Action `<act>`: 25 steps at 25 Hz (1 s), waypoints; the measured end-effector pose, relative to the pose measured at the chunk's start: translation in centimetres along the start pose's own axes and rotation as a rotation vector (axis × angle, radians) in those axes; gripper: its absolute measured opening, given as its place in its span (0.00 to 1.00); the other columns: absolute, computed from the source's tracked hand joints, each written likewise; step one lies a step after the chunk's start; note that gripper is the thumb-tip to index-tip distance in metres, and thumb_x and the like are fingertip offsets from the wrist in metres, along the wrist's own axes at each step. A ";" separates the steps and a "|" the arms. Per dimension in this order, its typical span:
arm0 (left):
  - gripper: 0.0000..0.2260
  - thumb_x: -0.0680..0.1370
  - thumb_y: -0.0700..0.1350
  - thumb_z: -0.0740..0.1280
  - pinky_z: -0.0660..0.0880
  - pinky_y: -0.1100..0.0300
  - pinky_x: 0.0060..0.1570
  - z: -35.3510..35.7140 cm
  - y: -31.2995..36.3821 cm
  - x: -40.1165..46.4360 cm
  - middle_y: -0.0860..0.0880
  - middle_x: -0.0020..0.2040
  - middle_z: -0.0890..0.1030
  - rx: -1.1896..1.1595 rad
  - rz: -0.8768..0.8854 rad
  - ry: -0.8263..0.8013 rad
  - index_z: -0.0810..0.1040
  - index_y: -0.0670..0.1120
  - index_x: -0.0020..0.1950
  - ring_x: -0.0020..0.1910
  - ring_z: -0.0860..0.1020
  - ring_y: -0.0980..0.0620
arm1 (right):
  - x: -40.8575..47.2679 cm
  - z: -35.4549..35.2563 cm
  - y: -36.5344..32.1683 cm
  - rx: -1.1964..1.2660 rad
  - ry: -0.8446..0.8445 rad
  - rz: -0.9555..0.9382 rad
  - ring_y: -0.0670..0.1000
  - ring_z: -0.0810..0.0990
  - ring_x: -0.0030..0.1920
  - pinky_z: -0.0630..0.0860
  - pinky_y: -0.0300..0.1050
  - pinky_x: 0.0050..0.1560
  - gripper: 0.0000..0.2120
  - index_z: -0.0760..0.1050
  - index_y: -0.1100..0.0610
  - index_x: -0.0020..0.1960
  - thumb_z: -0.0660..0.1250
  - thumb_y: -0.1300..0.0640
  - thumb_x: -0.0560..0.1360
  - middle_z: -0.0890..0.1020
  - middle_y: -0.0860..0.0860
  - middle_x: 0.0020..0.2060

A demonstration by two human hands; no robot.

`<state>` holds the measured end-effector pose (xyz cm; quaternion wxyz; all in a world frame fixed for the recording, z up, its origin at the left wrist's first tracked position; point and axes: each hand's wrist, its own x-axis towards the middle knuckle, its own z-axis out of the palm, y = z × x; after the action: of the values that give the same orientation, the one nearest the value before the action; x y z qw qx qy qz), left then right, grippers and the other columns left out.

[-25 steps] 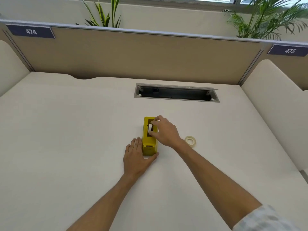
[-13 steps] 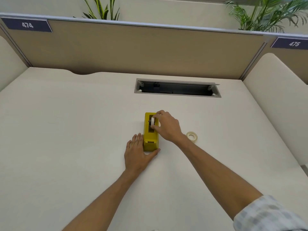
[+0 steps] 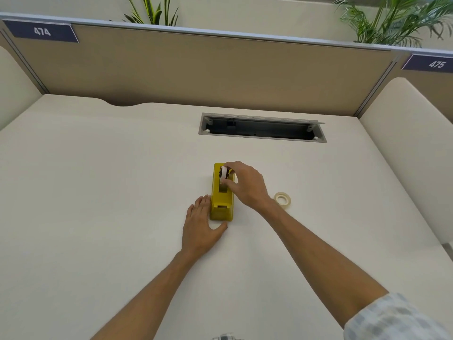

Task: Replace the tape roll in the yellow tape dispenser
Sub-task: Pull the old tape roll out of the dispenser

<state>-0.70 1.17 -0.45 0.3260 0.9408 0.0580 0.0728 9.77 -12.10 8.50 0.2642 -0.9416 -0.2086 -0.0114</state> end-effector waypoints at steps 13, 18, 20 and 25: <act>0.19 0.79 0.52 0.59 0.72 0.60 0.60 -3.7 1.4 -1.4 0.49 0.69 0.70 -0.280 0.053 0.245 0.70 0.47 0.69 0.67 0.70 0.53 | -5.6 -2.0 -0.2 0.319 0.048 -0.062 0.46 0.81 0.51 0.82 0.49 0.46 0.18 0.77 0.55 0.62 0.73 0.57 0.73 0.82 0.49 0.53; 0.11 0.81 0.47 0.61 0.76 0.65 0.43 -6.0 4.6 -1.1 0.51 0.55 0.80 -0.409 0.237 0.245 0.77 0.47 0.60 0.50 0.78 0.57 | -7.8 -3.5 -1.2 0.440 0.037 -0.091 0.44 0.81 0.51 0.82 0.45 0.47 0.17 0.79 0.55 0.59 0.74 0.59 0.72 0.82 0.48 0.51; 0.11 0.81 0.43 0.61 0.76 0.66 0.46 -6.2 5.6 -1.3 0.49 0.55 0.81 -0.433 0.298 0.223 0.78 0.45 0.60 0.51 0.79 0.56 | -8.1 -3.9 -1.5 0.474 0.045 -0.105 0.45 0.81 0.51 0.81 0.42 0.47 0.16 0.79 0.55 0.59 0.75 0.59 0.71 0.82 0.48 0.51; 0.10 0.80 0.41 0.62 0.73 0.70 0.42 -6.3 6.6 -1.4 0.50 0.53 0.81 -0.418 0.297 0.266 0.79 0.44 0.59 0.49 0.79 0.56 | -8.5 -4.8 -1.8 0.466 0.064 -0.114 0.45 0.81 0.50 0.81 0.40 0.48 0.17 0.79 0.56 0.59 0.75 0.59 0.71 0.82 0.48 0.51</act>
<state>-2.72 -0.44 8.42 0.4882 0.8336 -0.0544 0.2528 1.72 -16.40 12.44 0.4798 -0.8409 -0.2500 -0.0080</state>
